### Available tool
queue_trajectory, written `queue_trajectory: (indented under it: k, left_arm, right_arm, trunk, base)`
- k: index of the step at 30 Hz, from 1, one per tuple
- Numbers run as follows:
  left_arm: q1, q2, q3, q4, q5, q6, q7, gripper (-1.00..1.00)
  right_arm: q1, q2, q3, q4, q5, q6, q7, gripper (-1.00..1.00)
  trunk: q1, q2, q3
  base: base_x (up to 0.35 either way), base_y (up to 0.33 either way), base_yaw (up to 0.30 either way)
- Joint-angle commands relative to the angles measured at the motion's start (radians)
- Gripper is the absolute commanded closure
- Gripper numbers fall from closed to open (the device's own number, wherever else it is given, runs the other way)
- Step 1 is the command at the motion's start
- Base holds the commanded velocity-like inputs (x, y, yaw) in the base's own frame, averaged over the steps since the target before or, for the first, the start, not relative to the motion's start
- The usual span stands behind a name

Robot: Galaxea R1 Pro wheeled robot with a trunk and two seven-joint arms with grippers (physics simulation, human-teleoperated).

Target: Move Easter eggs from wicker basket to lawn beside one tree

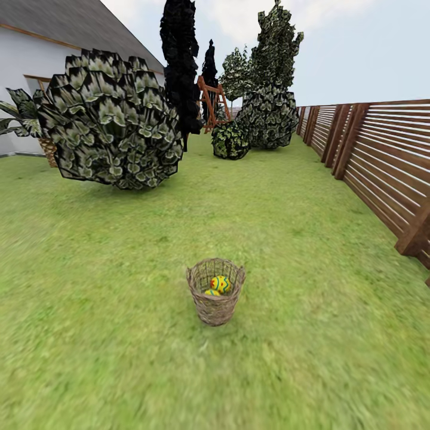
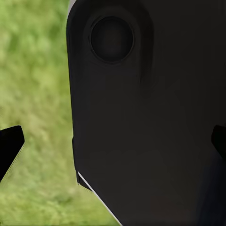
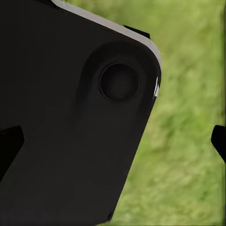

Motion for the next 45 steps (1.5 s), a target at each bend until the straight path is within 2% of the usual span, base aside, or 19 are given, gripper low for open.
queue_trajectory:
  k: [1,37,41,45]
  left_arm:
    - [0.0,0.0,0.0,-0.001,0.001,0.0,0.001,-1.0]
    - [0.0,0.001,0.003,-0.002,0.001,0.0,-0.006,-1.0]
    - [0.0,0.002,0.002,-0.005,0.001,0.0,-0.008,-1.0]
    - [-0.001,0.006,0.002,-0.024,0.002,0.001,-0.011,-1.0]
  right_arm:
    - [-0.001,0.0,0.004,0.001,0.002,-0.003,-0.001,-1.0]
    - [0.0,-0.003,0.004,-0.004,0.005,0.004,0.007,-1.0]
    - [-0.006,-0.005,0.004,-0.025,0.006,0.01,0.006,-1.0]
    - [-0.009,-0.004,0.005,-0.101,0.009,0.015,0.004,-1.0]
  trunk:
    - [0.001,0.0,-0.001]
    - [0.001,0.0,-0.001]
    - [0.001,0.0,-0.001]
    - [0.001,0.0,-0.001]
  base:
    - [0.317,0.0,0.0]
    - [0.315,0.0,0.0]
    - [0.082,0.0,0.0]
    - [0.015,0.0,0.0]
